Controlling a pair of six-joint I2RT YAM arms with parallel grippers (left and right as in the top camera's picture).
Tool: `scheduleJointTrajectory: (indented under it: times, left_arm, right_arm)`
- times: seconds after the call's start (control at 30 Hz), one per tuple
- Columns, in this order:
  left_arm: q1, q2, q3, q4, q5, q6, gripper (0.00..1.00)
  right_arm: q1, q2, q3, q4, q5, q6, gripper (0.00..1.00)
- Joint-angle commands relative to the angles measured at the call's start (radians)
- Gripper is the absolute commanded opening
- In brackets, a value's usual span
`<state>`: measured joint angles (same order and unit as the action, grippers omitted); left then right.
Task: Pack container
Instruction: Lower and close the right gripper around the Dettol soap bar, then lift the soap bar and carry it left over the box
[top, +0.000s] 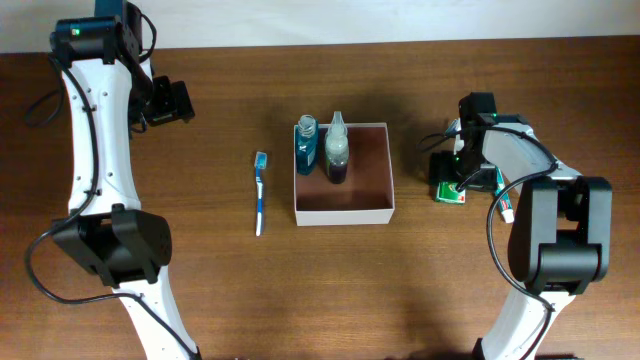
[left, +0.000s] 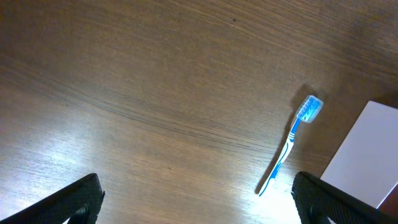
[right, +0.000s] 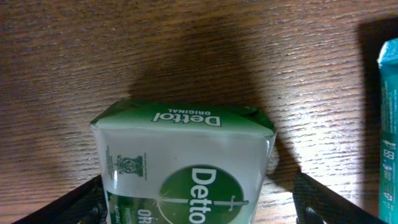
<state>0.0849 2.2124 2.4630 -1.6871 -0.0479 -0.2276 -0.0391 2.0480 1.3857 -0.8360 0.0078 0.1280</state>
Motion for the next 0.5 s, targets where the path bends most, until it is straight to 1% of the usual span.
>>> scheduleJointTrajectory:
  times: [0.0,0.07,0.17,0.27,0.3,0.33,0.37,0.47]
  left_arm:
    - [0.003,-0.02,-0.007,-0.001,0.007,-0.002,0.99]
    - [0.003,-0.02,-0.007,-0.001,0.007,-0.002,0.99]
    - [0.003,-0.02,-0.007,-0.001,0.007,-0.002,0.99]
    - [0.003,-0.02,-0.007,0.0,0.007,-0.002,0.99]
    - [0.003,-0.02,-0.007,0.0,0.007,-0.002,1.0]
    - [0.003,-0.02,-0.007,0.0,0.007,-0.002,1.0]
    - [0.003,-0.02,-0.007,-0.001,0.007,-0.002,0.99]
    - [0.003,-0.02,-0.007,0.0,0.007,-0.002,0.99]
  right_arm:
    - [-0.002,0.023,-0.002,0.003,0.005,0.0,0.84]
    - [-0.002,0.023,-0.002,0.003,0.005,0.0,0.77]
    - [-0.002,0.023,0.0,0.003,0.005,0.0,0.75]
    - [-0.002,0.023,0.002,0.003,0.005,0.0,0.7]
    - [-0.002,0.023,0.005,0.003,0.005,0.0,0.67]
    - [-0.002,0.023,0.008,0.001,0.005,0.0,0.61]
    - [-0.002,0.023,0.013,-0.002,0.005,0.0,0.58]
    - [-0.002,0.023,0.034,-0.022,0.005,0.0,0.56]
